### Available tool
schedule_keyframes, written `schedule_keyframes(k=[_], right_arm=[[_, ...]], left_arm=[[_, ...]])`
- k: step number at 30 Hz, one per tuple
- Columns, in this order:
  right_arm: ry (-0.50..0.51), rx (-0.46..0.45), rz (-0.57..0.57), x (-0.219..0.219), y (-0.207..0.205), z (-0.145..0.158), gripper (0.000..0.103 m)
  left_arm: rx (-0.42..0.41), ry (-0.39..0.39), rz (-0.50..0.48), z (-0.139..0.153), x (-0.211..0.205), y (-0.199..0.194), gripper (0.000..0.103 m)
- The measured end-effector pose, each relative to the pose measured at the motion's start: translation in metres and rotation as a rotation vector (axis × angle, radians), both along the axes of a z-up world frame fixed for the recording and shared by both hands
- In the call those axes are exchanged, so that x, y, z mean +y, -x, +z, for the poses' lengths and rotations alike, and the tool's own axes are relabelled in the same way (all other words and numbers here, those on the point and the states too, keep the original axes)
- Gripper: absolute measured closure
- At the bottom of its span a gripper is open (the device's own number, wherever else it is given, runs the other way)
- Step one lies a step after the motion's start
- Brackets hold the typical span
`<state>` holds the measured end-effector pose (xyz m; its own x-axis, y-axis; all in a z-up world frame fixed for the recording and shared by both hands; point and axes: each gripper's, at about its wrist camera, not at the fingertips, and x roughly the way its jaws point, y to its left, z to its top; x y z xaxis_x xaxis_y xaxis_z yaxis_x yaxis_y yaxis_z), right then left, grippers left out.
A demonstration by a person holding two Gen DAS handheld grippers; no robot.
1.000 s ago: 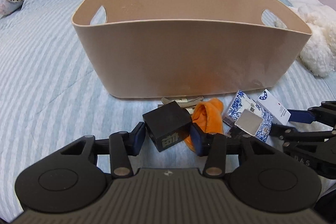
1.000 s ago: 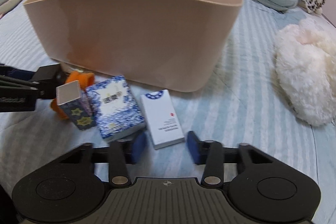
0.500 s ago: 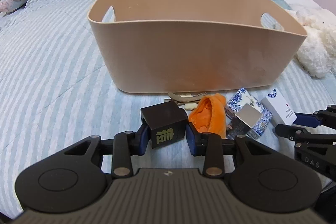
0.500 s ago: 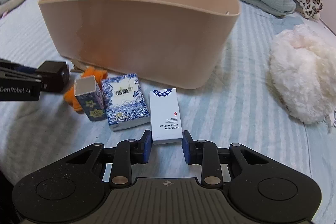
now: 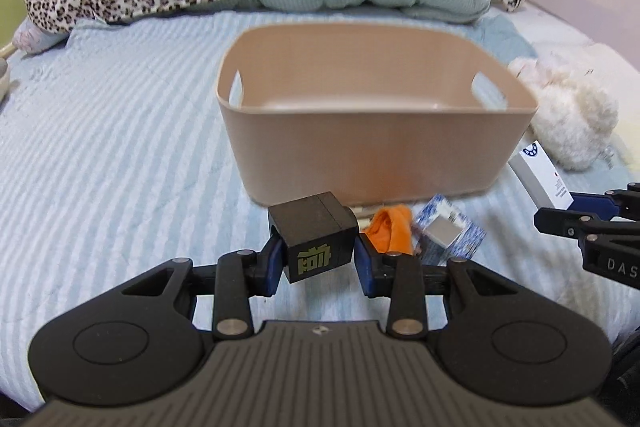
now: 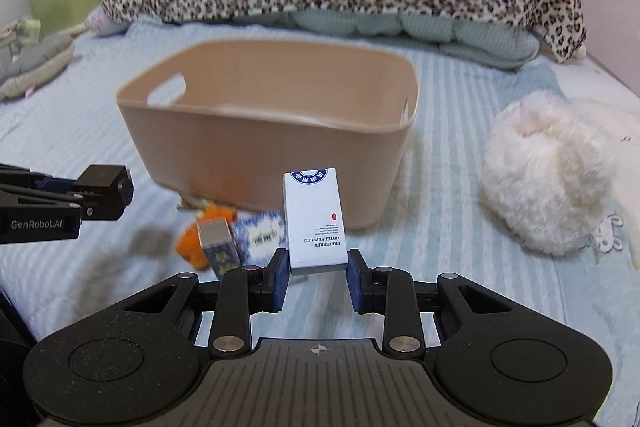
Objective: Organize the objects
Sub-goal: 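Lift both boxes over the basket and open both tools to drop them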
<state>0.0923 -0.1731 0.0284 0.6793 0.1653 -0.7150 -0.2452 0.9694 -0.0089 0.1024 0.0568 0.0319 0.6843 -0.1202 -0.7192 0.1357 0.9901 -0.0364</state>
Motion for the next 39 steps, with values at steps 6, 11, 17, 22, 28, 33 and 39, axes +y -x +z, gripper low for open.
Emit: schedule_keyframes(k=[6,11,17,22,28,33,39], right_arm=[[-0.030,-0.090,-0.006,-0.006,-0.005,0.031,0.075],[-0.025,-0.162,-0.002,-0.005,-0.017,0.053,0.075],[-0.030,-0.230,-0.017,-0.004,-0.037,0.071,0.075],[-0.017,-0.260,-0.035,-0.002,-0.058,0.074,0.075],[0.005,-0.257,-0.047,0.004,-0.085,0.063,0.075],[0.034,-0.231,-0.057,0.005,-0.105,0.046,0.075],[0.060,-0.167,-0.063,0.007,-0.126,0.021,0.075]], left_arm=[[-0.090,0.004,-0.003,0.032,0.001,0.003,0.064],[-0.167,0.007,-0.006,0.059,-0.003,-0.004,0.064],[-0.243,-0.011,-0.008,0.081,-0.013,-0.025,0.064],[-0.270,-0.004,0.012,0.085,-0.023,-0.052,0.064],[-0.246,-0.042,0.026,0.072,-0.037,-0.088,0.064],[-0.192,-0.095,0.043,0.049,-0.043,-0.114,0.064],[-0.077,-0.113,0.038,0.019,-0.042,-0.139,0.064]])
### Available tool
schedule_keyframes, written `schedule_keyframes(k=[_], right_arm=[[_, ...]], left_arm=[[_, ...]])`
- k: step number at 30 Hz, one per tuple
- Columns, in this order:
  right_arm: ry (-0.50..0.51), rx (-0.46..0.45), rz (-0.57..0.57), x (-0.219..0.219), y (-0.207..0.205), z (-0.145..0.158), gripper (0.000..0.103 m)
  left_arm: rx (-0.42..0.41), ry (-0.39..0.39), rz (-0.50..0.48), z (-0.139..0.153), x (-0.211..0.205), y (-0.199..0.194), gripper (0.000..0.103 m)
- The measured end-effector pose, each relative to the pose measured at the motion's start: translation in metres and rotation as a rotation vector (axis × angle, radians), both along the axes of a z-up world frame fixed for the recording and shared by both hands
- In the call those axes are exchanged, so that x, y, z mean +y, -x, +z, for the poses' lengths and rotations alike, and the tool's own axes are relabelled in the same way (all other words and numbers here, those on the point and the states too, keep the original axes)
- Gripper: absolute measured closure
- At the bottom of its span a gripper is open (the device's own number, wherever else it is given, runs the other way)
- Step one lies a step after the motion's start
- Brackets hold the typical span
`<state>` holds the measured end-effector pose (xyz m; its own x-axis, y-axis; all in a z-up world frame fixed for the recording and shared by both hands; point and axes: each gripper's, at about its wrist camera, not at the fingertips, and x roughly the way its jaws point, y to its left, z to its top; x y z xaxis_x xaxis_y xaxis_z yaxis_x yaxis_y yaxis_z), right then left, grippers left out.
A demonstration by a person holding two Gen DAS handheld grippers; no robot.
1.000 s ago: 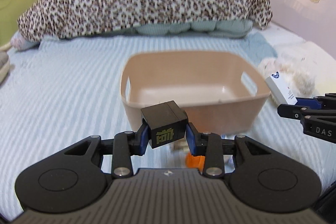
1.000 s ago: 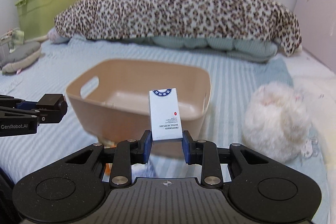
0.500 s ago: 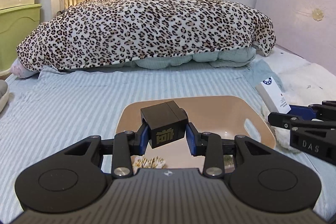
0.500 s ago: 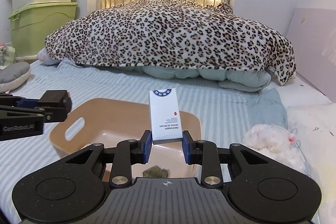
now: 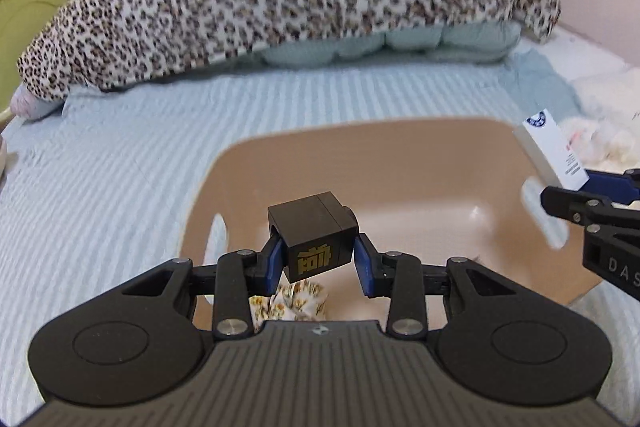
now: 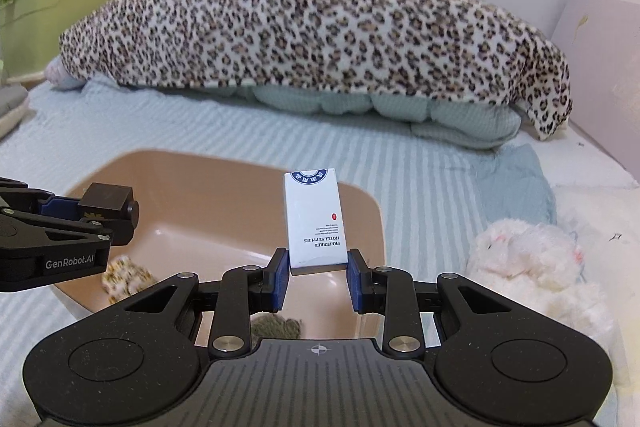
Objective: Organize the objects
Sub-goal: 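Lift both boxes over the basket and open both tools to drop them, then grasp the small star-printed box with the left tool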
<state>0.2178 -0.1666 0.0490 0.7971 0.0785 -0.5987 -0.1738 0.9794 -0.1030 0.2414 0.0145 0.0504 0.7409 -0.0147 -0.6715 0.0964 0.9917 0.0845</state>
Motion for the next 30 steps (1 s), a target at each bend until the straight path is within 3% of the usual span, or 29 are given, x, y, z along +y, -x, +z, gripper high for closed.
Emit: schedule_keyframes(k=[7,8,9,11,13,18,22,30], right_arm=[[0.049,0.085,0.010,0.004,-0.012,-0.027,0.073],[0.041,0.088,0.008,0.003,-0.011,-0.027,0.063],[0.029,0.088,0.005,0.001,-0.009,-0.025,0.063],[0.009,0.087,0.000,-0.002,-0.004,-0.020,0.054],[0.003,0.076,0.005,-0.004,0.001,-0.013,0.049],[0.004,0.030,0.022,-0.006,0.023,0.010,0.038],[-0.009,0.010,0.031,-0.012,0.047,0.025,0.031],[-0.028,0.056,0.017,-0.024,0.085,0.022,0.025]], left_arm=[[0.072,0.002,0.003,-0.019,-0.001,-0.010,0.063],[0.066,-0.006,-0.001,-0.019,-0.002,-0.008,0.063],[0.055,-0.017,0.000,-0.018,-0.002,-0.005,0.061],[0.031,-0.028,0.009,-0.014,-0.003,0.000,0.051],[0.000,-0.016,0.008,-0.005,-0.003,0.007,0.030],[-0.040,-0.021,-0.008,0.018,-0.004,0.027,0.027],[-0.053,-0.027,-0.004,0.029,-0.004,0.048,0.016],[-0.027,-0.017,-0.019,0.031,0.000,0.086,0.016]])
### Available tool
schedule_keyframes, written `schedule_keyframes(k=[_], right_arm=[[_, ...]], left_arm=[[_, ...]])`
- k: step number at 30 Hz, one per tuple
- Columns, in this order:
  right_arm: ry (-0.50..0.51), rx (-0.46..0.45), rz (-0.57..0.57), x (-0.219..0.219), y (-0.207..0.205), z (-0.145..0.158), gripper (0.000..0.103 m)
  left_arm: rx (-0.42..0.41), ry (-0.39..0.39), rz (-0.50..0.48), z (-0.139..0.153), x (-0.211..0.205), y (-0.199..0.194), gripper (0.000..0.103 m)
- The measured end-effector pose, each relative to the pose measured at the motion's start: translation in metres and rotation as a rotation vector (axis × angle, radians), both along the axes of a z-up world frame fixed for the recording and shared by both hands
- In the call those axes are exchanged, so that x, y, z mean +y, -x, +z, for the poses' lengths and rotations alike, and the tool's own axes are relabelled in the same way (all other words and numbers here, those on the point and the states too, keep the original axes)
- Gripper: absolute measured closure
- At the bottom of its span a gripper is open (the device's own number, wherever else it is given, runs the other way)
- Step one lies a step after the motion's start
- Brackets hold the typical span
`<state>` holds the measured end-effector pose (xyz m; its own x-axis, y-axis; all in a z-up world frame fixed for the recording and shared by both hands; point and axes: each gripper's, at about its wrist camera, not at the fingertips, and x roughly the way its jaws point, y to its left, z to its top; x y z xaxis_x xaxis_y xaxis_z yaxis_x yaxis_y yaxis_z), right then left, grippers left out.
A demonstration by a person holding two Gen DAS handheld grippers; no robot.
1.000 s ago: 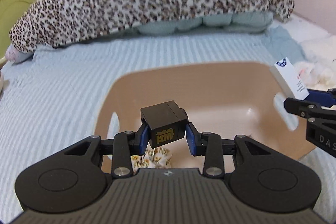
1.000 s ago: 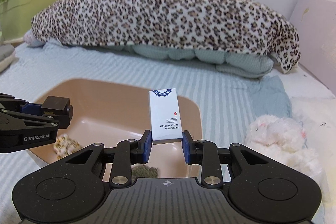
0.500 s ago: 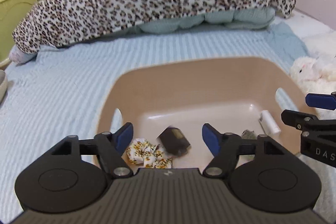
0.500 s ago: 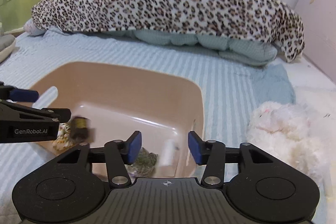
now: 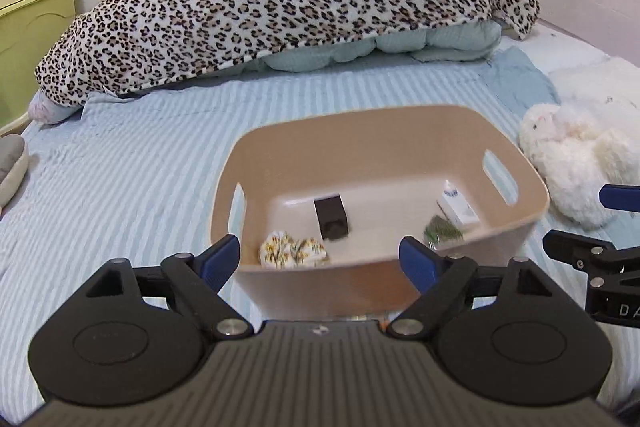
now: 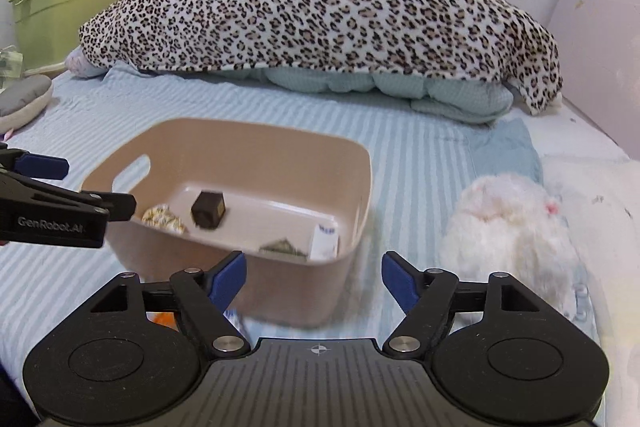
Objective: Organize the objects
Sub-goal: 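Grasp the small star-printed box with the left tool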
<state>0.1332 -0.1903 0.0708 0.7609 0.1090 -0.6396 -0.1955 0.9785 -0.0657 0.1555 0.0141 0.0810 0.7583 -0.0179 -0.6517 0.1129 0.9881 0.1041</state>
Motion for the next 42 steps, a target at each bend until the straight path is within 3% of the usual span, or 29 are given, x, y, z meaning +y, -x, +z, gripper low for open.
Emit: schedule_keyframes(k=[9,20,31,40,42], right_arm=[[0.002,0.087,-0.012,0.000,0.023,-0.032,0.022],[0.001,0.196,0.001,0.008,0.027,-0.075,0.018],[0.028,0.275,0.023,0.012,0.020,-0.103,0.018],[0.008,0.310,0.050,0.014,0.013,-0.112,0.018],[0.027,0.313,0.059,0.018,0.012,-0.114,0.018]], left_arm=[[0.045,-0.016,0.008,-0.028,-0.001,0.034,0.016],[0.099,-0.007,-0.066,-0.065,-0.006,0.048,0.016],[0.050,-0.049,-0.199,-0.094,-0.019,0.043,0.016],[0.050,0.029,-0.293,-0.100,-0.017,0.028,0.017],[0.044,0.021,-0.321,-0.101,-0.021,0.029,0.022]])
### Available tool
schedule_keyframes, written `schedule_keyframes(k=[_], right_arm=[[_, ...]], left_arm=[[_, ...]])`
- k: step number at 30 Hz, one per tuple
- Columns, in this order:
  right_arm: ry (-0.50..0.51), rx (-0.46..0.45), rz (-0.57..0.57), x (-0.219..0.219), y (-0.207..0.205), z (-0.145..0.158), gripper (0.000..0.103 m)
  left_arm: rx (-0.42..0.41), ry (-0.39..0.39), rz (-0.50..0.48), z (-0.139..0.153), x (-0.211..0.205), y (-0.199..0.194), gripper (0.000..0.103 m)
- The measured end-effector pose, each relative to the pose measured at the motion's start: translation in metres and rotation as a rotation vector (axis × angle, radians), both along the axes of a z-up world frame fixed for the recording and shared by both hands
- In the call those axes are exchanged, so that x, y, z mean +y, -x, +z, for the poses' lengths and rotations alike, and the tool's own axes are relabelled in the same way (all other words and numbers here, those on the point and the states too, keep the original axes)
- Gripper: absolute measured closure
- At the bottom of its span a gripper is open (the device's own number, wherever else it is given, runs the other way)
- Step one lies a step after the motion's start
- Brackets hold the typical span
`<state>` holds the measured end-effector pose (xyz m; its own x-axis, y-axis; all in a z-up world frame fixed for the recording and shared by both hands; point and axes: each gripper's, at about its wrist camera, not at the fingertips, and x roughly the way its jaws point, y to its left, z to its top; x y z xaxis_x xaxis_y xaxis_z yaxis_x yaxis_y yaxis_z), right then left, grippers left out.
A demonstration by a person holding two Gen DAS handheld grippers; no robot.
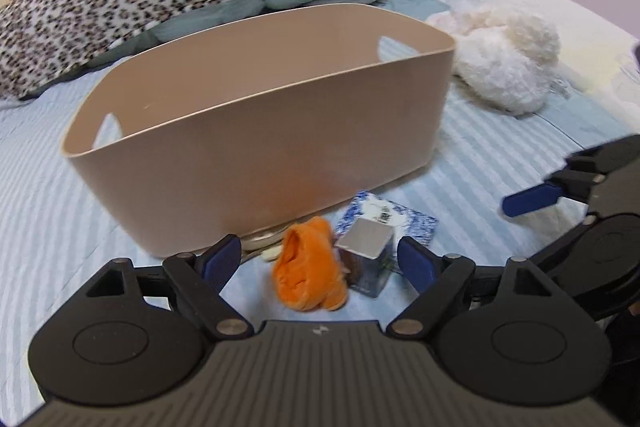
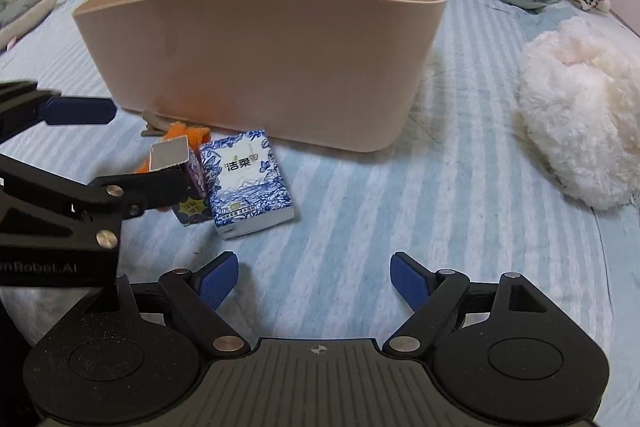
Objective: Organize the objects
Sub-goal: 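Grasp the small star-printed box with the left tool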
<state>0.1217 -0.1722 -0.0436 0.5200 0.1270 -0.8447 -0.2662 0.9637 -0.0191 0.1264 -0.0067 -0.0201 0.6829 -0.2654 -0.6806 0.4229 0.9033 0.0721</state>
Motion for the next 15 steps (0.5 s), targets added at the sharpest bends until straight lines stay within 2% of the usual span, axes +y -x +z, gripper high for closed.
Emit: schedule_keyframes(k=[5,7,9,12,15], right_arm=[[0.018,0.007,0.023,0.0068,-0.0019,-0.0045,0.018],[0.016,0.005,0.023,0.0071,-0.0024,-0.0047,0.018],[0.013,0.006,0.016,0.0058,-0.0029,-0.0049,0.018],[-0.002,0.006,0.005,0.0036,-0.0040,-0.0047,0.018],[-0.025,0.002,0.007,0.0042,-0.0035,-0.0039,0.018]], left_arm=[[0.018,0.015,-0.046,-0.0040,-0.0071,-0.0033,0.040],[0.025,0.020,-0.059,-0.0053,-0.0092,-0.0042,0.059],[0.025,0.018,-0.073,-0.0065,-0.0113,-0.0040,0.067],[0.016,0.014,-0.072,-0.0055,-0.0113,-0.0024,0.073],[-0.004,0.008,-0.028,-0.0029,-0.0066,-0.0010,0.078]])
